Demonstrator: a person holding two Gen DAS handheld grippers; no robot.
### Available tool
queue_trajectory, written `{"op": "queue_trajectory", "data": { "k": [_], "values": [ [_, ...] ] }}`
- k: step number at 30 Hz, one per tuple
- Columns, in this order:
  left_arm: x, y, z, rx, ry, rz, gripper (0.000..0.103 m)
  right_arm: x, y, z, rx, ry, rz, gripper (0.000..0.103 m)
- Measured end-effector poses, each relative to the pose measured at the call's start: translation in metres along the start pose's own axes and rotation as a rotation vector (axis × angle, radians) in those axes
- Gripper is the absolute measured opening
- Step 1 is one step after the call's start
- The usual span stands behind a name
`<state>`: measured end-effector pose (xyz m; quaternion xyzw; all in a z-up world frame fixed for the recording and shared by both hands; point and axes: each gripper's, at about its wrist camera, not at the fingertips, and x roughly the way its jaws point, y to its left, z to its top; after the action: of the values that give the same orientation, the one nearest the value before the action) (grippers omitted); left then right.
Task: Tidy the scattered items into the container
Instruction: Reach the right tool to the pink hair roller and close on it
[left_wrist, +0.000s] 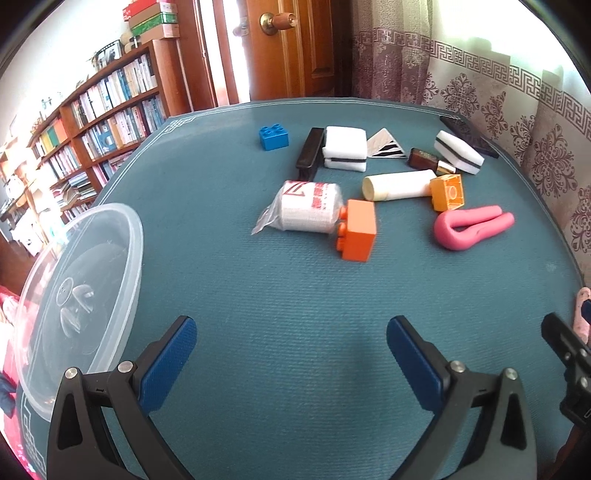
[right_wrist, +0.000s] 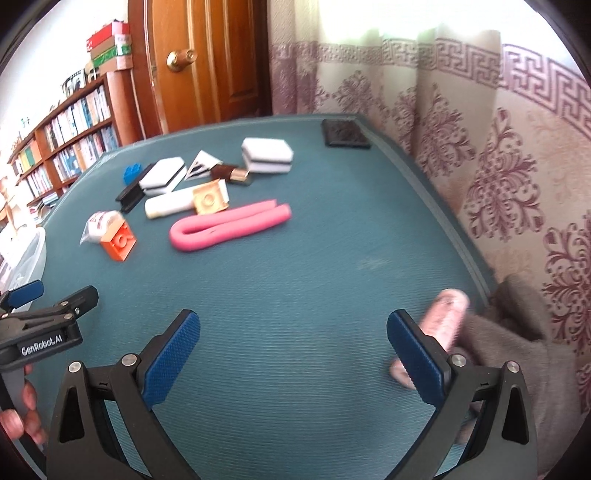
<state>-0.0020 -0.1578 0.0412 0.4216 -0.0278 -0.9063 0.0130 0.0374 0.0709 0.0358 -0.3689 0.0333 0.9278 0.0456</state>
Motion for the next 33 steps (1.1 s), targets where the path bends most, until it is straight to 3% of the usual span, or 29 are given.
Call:
{"op": "queue_trajectory", "data": {
  "k": [10, 15, 20, 33],
  "values": [
    [0.003, -0.007, 0.020, -0.005, -0.018, -0.040, 0.103, -0.013, -0.047, -0.016, 0.118, 0.012, 0.003, 0.074],
    [0.008, -0.009, 0.024, -0.009, -0.010, -0.051, 0.103, -0.023, -0.065, -0.022, 0.185, 0.018, -0.002, 0.074],
    [0.010, -0.008, 0.026, -0.016, -0.009, -0.059, 0.103, -0.031, -0.080, -0.026, 0.232, 0.010, -0.007, 0.066],
    [0.022, 0.002, 0.030, -0.036, 0.013, -0.070, 0.103, 0.005, -0.082, -0.017, 0.281, 0.091, 0.003, 0.051]
  ]
}}
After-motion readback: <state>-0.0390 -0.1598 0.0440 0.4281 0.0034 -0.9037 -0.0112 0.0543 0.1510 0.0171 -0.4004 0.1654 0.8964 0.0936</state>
